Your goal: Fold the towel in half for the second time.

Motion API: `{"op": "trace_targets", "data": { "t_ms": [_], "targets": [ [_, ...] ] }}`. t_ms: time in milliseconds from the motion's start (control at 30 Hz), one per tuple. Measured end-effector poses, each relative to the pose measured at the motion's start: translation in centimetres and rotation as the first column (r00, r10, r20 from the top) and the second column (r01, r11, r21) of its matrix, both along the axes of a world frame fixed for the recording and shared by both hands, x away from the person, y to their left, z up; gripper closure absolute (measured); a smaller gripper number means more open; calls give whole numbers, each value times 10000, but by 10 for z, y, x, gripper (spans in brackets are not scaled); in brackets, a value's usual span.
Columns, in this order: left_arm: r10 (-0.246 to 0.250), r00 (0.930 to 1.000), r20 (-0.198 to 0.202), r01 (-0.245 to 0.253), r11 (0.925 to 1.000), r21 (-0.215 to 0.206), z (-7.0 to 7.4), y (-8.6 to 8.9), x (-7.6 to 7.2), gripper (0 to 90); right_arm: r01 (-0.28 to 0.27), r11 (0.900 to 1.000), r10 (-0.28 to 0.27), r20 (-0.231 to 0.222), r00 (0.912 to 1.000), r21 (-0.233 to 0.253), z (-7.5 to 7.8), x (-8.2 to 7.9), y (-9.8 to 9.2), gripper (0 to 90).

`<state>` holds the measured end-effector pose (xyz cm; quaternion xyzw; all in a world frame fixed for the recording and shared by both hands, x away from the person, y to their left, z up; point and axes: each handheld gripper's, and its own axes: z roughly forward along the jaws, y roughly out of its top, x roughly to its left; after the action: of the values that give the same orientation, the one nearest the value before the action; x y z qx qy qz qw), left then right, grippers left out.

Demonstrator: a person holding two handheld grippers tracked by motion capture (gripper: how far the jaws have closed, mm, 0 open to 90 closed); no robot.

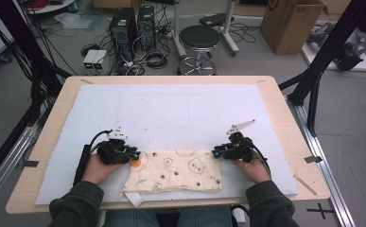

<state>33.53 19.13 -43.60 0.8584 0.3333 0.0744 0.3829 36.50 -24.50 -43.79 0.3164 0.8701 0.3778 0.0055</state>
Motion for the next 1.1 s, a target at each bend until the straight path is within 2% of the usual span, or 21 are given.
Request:
{"op": "trace_targets", "data": {
  "t_ms": [33, 100, 233, 333, 433, 700, 833, 867, 933, 1000, 1067, 1100],
  "targets": [
    [-49, 10000, 55, 49, 10000, 38, 0, -1, -1, 790, -66, 10000, 66, -17, 10000, -53, 0, -1, 0, 813],
    [-67, 9999, 151, 65, 9999, 126, 1, -2, -3, 823, -194, 9998, 194, -182, 9996, 20, 0, 0, 1, 853],
    [94, 9993, 353, -99, 9999, 113, 3, 0, -3, 841, -283, 9995, 289, -368, 9989, 157, 2, 3, 0, 867],
    [439, 9980, 463, -425, 9986, -317, 8, 6, 1, 842, -175, 9989, 192, -378, 9991, 438, 9, 8, -2, 869],
    [533, 9964, 660, -510, 9981, -359, 13, 7, 5, 842, -67, 9986, 84, -330, 9994, 520, 13, 16, -1, 869],
    [1145, 9871, 1123, -1076, 9920, -653, 25, 13, 22, 841, 222, 9985, -234, 227, 9995, 500, 27, 38, 7, 869],
    [1595, 9782, 1332, -1461, 9837, -1046, 31, 17, 34, 840, 451, 9970, -476, 391, 9981, 628, 36, 50, 10, 869],
    [1543, 9789, 1338, -1431, 9857, -893, 32, 18, 37, 835, 517, 9968, -548, 519, 9971, 605, 39, 53, 10, 868],
    [1580, 9767, 1454, -1462, 9853, -888, 35, 18, 42, 833, 599, 9951, -649, 622, 9960, 793, 44, 59, 11, 868],
    [1727, 9711, 1647, -1565, 9819, -1066, 38, 20, 45, 834, 674, 9948, -733, 789, 9942, 758, 50, 64, 13, 868],
    [1726, 9696, 1733, -1579, 9828, -957, 40, 21, 49, 833, 650, 9945, -739, 1109, 9911, 821, 57, 67, 14, 868],
    [1692, 9691, 1795, -1544, 9836, -932, 40, 22, 50, 834, 679, 9940, -773, 1124, 9907, 855, 58, 68, 15, 868]
  ]
}}
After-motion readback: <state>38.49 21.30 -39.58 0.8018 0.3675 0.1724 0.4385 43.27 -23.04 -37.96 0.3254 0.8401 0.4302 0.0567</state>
